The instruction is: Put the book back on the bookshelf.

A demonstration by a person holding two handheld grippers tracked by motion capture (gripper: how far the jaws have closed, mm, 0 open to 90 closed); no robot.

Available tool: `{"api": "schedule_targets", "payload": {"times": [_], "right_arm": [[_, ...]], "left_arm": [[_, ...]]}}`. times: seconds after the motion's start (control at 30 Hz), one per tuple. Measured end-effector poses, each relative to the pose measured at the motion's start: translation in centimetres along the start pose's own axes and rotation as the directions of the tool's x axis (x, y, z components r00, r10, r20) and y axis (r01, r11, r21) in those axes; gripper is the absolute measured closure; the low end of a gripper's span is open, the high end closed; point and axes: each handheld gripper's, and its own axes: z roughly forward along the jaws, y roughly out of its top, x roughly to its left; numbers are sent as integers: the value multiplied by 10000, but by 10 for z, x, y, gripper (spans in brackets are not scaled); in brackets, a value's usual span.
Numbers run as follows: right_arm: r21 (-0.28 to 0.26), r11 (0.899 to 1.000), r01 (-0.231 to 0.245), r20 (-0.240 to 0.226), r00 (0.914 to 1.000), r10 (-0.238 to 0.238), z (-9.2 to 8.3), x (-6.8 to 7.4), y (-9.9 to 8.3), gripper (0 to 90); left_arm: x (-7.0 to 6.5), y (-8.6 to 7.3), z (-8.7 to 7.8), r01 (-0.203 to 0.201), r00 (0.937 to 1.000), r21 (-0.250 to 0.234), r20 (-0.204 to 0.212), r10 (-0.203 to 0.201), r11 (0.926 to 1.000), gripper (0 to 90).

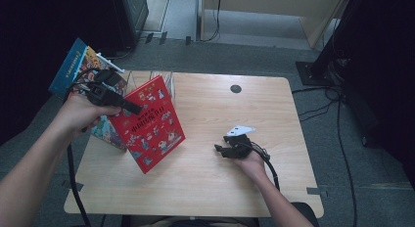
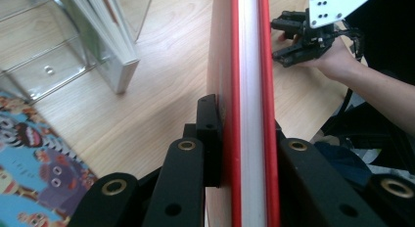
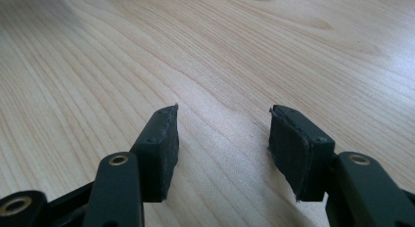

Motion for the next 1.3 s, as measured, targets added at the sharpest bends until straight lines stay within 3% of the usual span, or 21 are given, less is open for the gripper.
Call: {"api": "schedule_targets", "payload": {"times": [0.13, 0.23, 0.7, 1.07, 1.3], "right_arm": [[-360, 9990, 259, 124, 9996, -255, 1, 2, -5, 432], [-280, 9981, 556, 358, 9979, -546, 2, 5, -5, 423], [-252, 9987, 441, 526, 9977, -427, 3, 5, -5, 375], [-245, 9989, 392, 550, 9978, -378, 2, 5, -5, 371], [-247, 9989, 394, 557, 9977, -379, 2, 5, -5, 371]], "left_arm": [[5, -5, -5, 151, 9998, 15, -138, -151, 9999, 798], [7, -9, -11, 227, 9995, 2, -229, -227, 9997, 798], [27, -21, -33, 695, 9956, -274, -610, -711, 9972, 797], [43, -30, -47, 1291, 9857, -370, -1040, -1323, 9909, 797], [51, -26, -54, 1550, 9770, -439, -1411, -1597, 9869, 797]]}}
